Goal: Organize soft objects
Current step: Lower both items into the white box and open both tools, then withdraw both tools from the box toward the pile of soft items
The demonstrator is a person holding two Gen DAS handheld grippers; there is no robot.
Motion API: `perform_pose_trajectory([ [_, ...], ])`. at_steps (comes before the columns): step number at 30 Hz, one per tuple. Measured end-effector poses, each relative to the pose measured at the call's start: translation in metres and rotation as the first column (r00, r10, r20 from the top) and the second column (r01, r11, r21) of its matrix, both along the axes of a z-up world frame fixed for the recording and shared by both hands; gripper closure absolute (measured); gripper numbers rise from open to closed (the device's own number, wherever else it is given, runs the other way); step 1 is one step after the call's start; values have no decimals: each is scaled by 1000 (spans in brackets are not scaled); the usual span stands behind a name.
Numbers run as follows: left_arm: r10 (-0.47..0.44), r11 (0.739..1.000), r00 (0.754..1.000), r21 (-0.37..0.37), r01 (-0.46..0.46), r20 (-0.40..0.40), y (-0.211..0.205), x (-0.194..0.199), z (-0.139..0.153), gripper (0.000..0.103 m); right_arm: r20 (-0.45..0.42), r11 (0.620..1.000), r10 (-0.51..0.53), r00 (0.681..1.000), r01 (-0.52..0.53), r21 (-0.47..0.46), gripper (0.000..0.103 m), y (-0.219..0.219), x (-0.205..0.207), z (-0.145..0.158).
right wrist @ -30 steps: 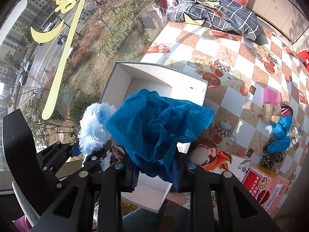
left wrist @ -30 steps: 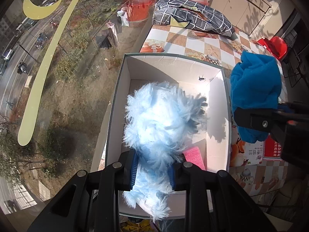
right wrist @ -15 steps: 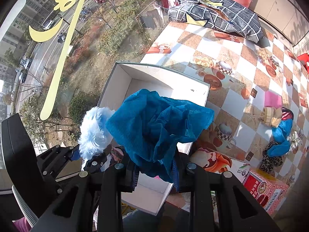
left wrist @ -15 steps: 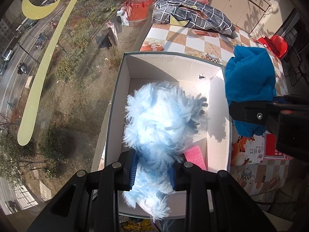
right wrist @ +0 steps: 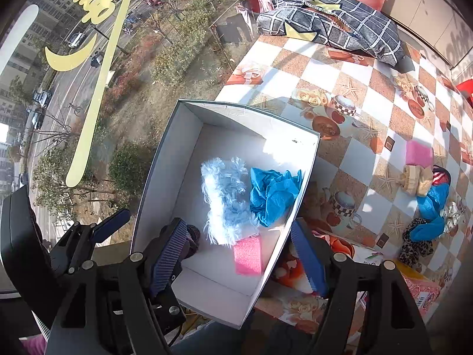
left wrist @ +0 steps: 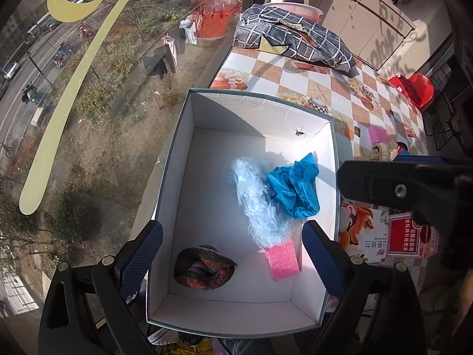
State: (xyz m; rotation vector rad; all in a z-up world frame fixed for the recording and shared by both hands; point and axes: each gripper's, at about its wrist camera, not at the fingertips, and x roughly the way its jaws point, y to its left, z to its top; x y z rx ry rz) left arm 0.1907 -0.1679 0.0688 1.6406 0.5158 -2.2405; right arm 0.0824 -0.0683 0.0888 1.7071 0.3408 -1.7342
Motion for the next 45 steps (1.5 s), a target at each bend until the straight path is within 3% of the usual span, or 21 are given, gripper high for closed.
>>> perform_pose_trajectory([
  [1,7,1000,1000,9,-7,-4,-2,0,1,0,-4,1000,-12,1000,12,-6,0,3,-2,2],
  [11,21,999,999,25,-20,-44,-8,-9,21,0,13,995,-89,996,90,-34,0,26,-17,18],
  [26,-129,991,991,15,130,-28,52,-46,35,0,51,959,-271,961,274,-74,0,106,-45,34],
  [37,-280,959,960,27,281,-19,119,-102,39,0,74,874,-478,875,482,-65,0,223,-76,38],
  [42,-347,937,938,45,346,1,149,-139,33,0,91,816,-570,816,576,-52,0,285,-91,30],
  [45,-377,923,926,92,373,32,163,-167,21,0,99,780,-620,778,626,-32,0,320,-98,20],
])
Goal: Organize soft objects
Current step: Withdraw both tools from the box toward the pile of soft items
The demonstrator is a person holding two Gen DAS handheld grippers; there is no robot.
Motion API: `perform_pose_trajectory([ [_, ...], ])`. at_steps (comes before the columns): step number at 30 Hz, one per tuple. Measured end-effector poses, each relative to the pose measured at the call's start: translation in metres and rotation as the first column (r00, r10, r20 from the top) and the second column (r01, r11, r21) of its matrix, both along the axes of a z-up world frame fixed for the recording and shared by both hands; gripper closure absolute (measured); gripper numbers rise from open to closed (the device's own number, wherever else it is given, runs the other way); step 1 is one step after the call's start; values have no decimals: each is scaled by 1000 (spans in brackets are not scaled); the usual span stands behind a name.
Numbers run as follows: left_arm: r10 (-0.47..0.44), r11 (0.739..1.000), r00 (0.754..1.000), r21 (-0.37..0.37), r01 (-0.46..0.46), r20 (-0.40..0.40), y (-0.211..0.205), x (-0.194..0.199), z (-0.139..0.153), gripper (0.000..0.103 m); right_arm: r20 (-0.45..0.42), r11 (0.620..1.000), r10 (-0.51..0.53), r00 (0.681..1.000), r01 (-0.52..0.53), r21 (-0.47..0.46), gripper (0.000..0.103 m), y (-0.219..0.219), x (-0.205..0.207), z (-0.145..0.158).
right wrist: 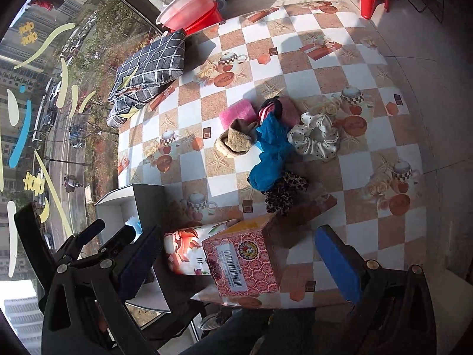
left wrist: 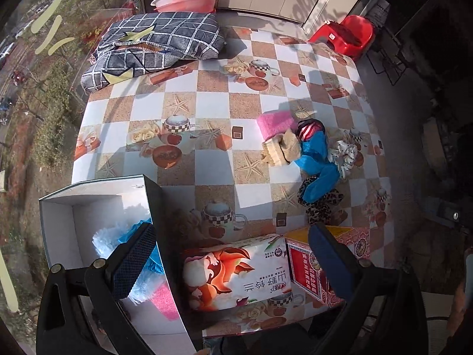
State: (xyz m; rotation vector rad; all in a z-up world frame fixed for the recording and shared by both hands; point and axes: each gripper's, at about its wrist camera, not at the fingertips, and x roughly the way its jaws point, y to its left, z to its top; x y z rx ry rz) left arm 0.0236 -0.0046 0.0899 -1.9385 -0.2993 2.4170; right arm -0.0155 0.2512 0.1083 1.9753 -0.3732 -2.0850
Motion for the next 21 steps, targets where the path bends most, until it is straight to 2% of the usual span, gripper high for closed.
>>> perform_pose_trajectory([
  [3,-16,999,998,39,14,54,14,-30,-18,0,29,999,-51,998,51,5,0,29,-4,-16],
  [9,-29,998,990,61,21,138,43,-86,-57,0,116,995,-96,989,96,8,0,67,-3,-58],
  [18,35,998,975,50,-47,219,69,-144,-119,0,217,994,-112,970,111,19,0,102,-12,-107],
  [21,41,999,965,3,-43,259,73,-151,-141,0,226,994,-106,968,104,24,0,106,-23,-118],
])
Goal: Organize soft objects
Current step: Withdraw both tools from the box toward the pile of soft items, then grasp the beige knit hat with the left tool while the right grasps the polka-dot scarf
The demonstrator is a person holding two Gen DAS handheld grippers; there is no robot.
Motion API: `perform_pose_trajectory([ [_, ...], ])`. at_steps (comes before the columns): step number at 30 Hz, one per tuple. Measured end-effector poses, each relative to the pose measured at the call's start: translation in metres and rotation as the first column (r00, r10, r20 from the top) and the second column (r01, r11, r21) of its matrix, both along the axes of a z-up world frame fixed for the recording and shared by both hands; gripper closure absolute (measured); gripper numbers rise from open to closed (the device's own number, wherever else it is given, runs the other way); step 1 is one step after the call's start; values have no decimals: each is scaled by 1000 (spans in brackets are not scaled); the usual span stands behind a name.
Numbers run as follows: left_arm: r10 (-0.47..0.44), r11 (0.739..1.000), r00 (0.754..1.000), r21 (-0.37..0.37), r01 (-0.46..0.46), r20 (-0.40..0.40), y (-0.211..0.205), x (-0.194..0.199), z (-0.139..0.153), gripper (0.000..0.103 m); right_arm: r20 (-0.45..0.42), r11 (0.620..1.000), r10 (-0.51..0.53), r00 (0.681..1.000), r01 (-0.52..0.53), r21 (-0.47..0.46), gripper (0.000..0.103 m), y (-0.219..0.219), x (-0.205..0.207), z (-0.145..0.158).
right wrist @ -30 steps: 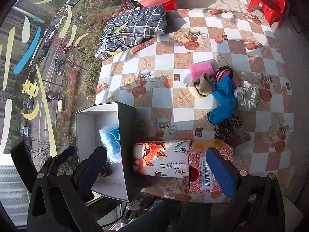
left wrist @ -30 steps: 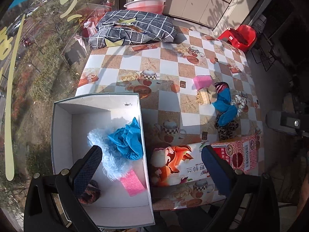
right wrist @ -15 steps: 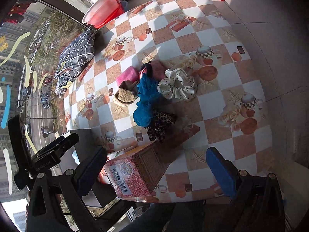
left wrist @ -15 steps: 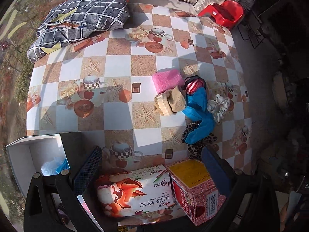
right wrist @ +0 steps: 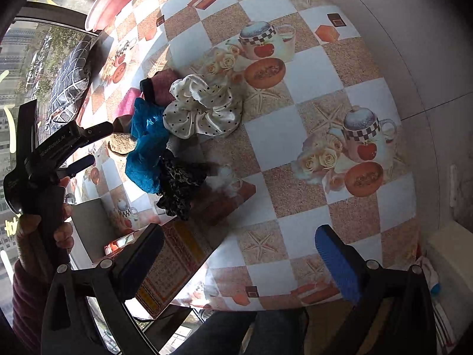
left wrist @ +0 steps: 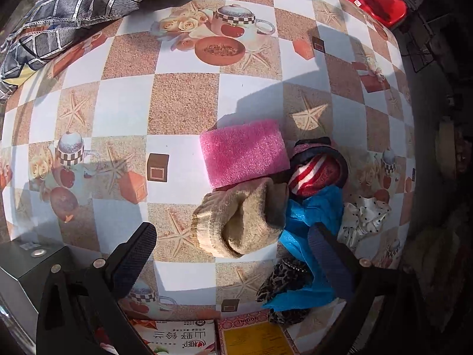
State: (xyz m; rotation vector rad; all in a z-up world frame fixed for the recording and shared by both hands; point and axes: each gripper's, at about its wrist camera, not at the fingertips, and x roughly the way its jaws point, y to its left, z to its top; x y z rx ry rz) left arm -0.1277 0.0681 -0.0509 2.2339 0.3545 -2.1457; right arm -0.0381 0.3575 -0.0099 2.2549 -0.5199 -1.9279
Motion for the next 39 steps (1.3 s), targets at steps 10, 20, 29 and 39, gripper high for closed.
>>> perform_pose_trajectory([
  [10,41,995,996,-91,-34,78,-40,22,-30,0,-41,982,146,988,-140,127,0,-35,-66,-40],
  [20,-18,996,999,-85,22,45,-34,20,-24,0,-16,949,212,977,-202,242,0,-49,-97,-99],
  [29,-40,996,996,-74,46,82,-26,10,-45,0,-103,968,103,989,-76,240,0,27,-85,-69],
  [39,-91,989,989,-106,104,119,-15,5,-64,0,-73,951,201,977,-177,253,0,-9,-99,-97],
])
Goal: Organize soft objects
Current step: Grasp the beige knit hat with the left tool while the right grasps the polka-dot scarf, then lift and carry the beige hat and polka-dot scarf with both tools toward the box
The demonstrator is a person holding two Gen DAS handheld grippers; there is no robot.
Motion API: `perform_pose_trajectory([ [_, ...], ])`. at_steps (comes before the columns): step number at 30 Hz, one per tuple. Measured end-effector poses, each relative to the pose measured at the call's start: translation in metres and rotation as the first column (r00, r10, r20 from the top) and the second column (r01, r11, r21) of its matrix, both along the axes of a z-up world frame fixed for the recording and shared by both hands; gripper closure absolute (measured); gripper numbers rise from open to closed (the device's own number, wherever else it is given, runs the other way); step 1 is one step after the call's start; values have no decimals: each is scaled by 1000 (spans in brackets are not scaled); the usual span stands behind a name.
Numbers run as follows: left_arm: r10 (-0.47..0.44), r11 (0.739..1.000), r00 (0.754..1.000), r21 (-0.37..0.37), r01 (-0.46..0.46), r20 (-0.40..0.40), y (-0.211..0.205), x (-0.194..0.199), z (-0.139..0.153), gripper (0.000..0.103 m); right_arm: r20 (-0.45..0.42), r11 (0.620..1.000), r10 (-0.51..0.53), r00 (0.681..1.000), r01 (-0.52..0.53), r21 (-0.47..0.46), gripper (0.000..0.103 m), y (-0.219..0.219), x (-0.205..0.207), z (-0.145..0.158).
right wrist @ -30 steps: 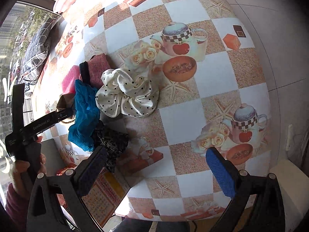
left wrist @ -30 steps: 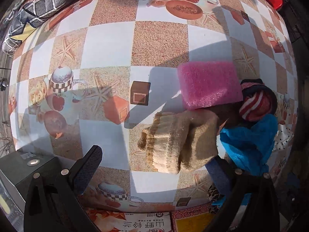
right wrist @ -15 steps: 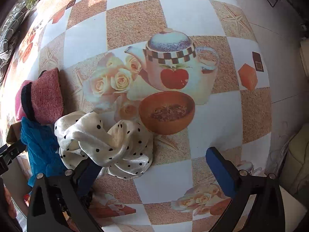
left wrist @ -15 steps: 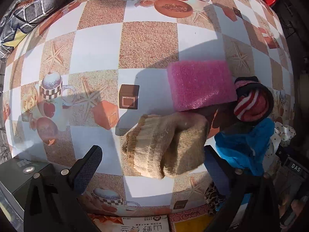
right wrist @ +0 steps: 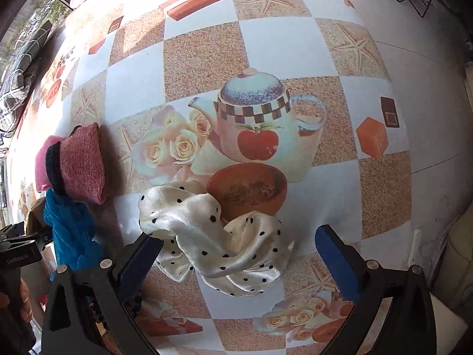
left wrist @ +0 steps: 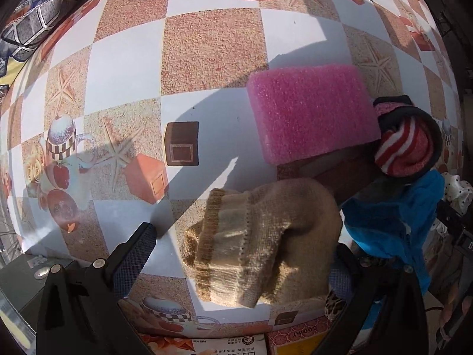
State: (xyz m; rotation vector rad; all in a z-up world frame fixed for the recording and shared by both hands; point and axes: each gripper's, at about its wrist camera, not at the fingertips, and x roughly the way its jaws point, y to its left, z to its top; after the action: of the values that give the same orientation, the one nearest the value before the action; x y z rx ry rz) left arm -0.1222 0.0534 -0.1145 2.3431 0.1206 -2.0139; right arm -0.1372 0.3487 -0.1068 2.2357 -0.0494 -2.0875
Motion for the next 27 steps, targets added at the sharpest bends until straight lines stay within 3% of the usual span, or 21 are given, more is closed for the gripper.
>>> perform_pose_trajectory([
  [2,-19,1000,1000,-13,19,9,7,0,-4,0,0,998,42,999,-42,56,0,-10,4,-3],
  [8,-8,1000,999,-10,8,34,16,-10,-7,0,-31,998,37,999,-35,56,0,-16,13,-3],
  [12,-8,1000,999,-7,8,36,19,-14,-8,4,2,997,63,998,-63,53,0,-26,14,-4],
  [13,-18,1000,1000,-8,18,26,21,-13,-5,10,-11,997,63,998,-62,54,3,-26,15,-1],
  [14,-33,999,999,-9,33,12,21,-11,1,14,-29,995,74,997,-73,62,13,-28,13,2],
  [15,-46,999,999,-10,46,1,23,-9,4,25,-47,994,91,995,-88,59,19,-33,8,5],
  [17,-70,997,997,-14,70,-15,27,-9,10,47,-74,992,123,990,-120,46,60,-39,9,13],
  [18,-72,997,997,-9,72,-19,26,-9,12,62,-71,992,127,989,-125,28,71,-41,9,14],
  [19,-64,998,998,5,65,-23,25,-9,14,67,-62,994,111,992,-111,4,80,-40,9,14],
  [21,-50,998,998,23,51,-44,21,-7,21,71,-64,997,73,995,-75,-26,80,-36,10,19],
  [27,-87,996,987,-25,84,-137,24,-1,53,71,-84,997,23,996,-30,-74,80,-26,15,40],
])
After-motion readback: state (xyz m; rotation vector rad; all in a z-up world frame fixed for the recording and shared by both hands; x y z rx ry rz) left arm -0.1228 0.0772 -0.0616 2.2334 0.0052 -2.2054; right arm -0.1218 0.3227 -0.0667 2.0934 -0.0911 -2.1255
